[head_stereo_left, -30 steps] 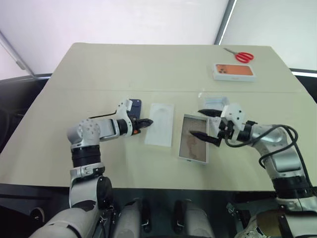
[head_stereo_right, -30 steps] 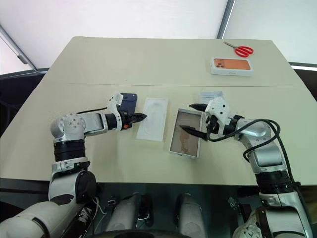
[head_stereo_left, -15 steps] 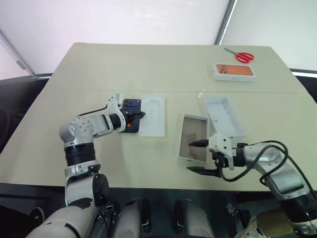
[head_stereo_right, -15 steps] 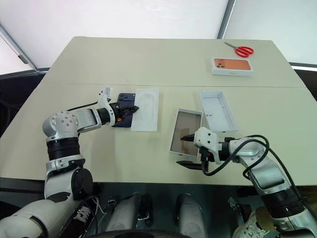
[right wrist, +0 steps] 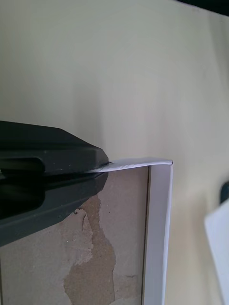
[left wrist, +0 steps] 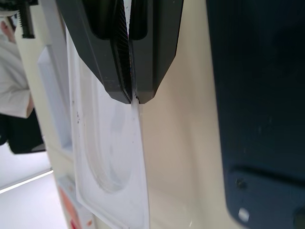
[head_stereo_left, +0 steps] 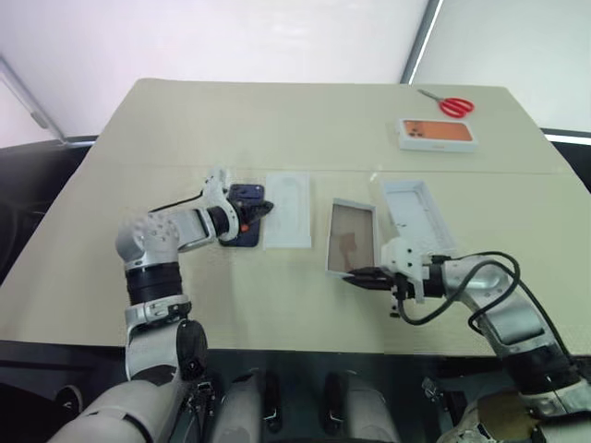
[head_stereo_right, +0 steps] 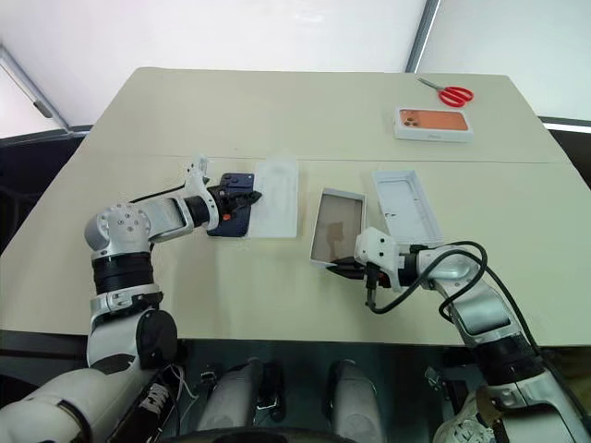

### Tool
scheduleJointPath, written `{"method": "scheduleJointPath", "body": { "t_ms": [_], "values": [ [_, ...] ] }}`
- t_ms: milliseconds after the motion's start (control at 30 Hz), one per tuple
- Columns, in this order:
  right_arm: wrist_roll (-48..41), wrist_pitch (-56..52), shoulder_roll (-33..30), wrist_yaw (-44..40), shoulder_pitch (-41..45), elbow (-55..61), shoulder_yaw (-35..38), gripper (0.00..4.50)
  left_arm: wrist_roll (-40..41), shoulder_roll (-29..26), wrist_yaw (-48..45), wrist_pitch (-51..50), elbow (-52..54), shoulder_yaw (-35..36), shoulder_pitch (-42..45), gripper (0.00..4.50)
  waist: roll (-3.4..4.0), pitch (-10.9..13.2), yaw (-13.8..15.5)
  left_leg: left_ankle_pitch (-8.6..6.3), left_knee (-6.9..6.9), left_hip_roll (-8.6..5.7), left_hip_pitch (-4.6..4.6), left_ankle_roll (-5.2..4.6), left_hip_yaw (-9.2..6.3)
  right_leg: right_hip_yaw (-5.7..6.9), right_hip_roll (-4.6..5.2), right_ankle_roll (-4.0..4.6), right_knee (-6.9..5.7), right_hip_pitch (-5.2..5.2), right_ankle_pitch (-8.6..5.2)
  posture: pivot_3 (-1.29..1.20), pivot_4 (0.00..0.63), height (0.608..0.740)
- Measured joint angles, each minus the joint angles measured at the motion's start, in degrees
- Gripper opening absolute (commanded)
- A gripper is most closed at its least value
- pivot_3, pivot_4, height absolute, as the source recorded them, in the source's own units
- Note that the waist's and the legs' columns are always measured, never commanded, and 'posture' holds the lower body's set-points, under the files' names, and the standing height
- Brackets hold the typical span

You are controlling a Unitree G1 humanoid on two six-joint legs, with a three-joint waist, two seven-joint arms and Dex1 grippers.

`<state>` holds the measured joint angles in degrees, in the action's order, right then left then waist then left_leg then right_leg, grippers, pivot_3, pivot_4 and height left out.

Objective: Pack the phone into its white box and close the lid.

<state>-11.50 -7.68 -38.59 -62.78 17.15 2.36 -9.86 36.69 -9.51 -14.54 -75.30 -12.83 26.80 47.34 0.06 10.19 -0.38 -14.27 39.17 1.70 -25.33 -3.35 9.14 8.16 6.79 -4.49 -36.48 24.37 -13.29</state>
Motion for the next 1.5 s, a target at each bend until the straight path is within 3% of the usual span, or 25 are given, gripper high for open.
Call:
{"method": "scheduleJointPath", "body": {
  "t_ms": [433, 533, 700, 867, 1133, 1500],
  "values": [
    [8.6, 12.8, 7.6, 1.7, 10.8, -15.7, -5.8, 0.05, 0.6, -2.8, 1.3, 1.9, -0.5, -0.1, 0.8, 0.0, -0.01, 0.0, -0.1, 0.03, -0.01, -0.01, 0.0, 0.04, 0.01, 0.03, -0.03, -0.01, -0.03, 0.01, 0.0, 0.0, 0.15, 0.738],
    [9.0, 13.5, 8.0, 0.9, 11.9, -18.1, -6.2, 0.93, 1.1, -2.9, 0.9, 0.9, 0.1, -0.6, 0.7, 0.0, -0.01, 0.0, -0.3, 0.04, -0.01, 0.0, 0.01, 0.04, 0.01, 0.03, -0.04, -0.01, -0.05, 0.01, 0.0, 0.0, 0.15, 0.738],
    [8.5, 13.0, 8.3, 0.4, 13.0, -19.2, -5.5, 3.4, 2.6, -2.5, 0.9, -0.8, 1.2, -0.9, 0.5, 0.0, -0.01, 0.0, -0.3, 0.04, -0.01, 0.01, 0.01, 0.05, 0.01, 0.03, -0.04, -0.01, -0.05, 0.01, -0.01, 0.0, 0.15, 0.738],
    [1.6, 6.0, 9.0, 0.7, 12.5, -14.1, -1.2, 3.4, 2.7, 0.2, 1.1, -0.7, 3.6, -3.0, -0.7, 0.0, -0.01, 0.0, -0.1, 0.04, 0.0, 0.0, 0.01, 0.05, 0.0, 0.02, -0.02, 0.0, -0.06, 0.0, 0.0, 0.0, 0.15, 0.738],
    [-6.3, -1.6, 1.2, 1.2, 7.2, -8.4, 11.5, 3.4, 1.0, 4.5, 3.1, 2.9, 0.3, -5.0, -0.6, 0.0, -0.01, 0.0, -0.1, 0.03, -0.01, -0.02, 0.01, 0.04, -0.01, 0.02, -0.01, 0.0, -0.04, 0.0, 0.0, 0.0, 0.15, 0.738],
    [-5.5, 0.2, 0.4, 4.0, 6.2, -9.1, 13.0, 3.4, -1.8, 8.9, 5.6, 7.2, -5.2, -8.7, -0.2, 0.0, -0.02, 0.0, -0.2, 0.03, -0.02, 0.0, 0.01, 0.04, 0.0, 0.03, -0.02, 0.0, -0.04, 0.01, 0.0, 0.0, 0.15, 0.738]
  ]
}}
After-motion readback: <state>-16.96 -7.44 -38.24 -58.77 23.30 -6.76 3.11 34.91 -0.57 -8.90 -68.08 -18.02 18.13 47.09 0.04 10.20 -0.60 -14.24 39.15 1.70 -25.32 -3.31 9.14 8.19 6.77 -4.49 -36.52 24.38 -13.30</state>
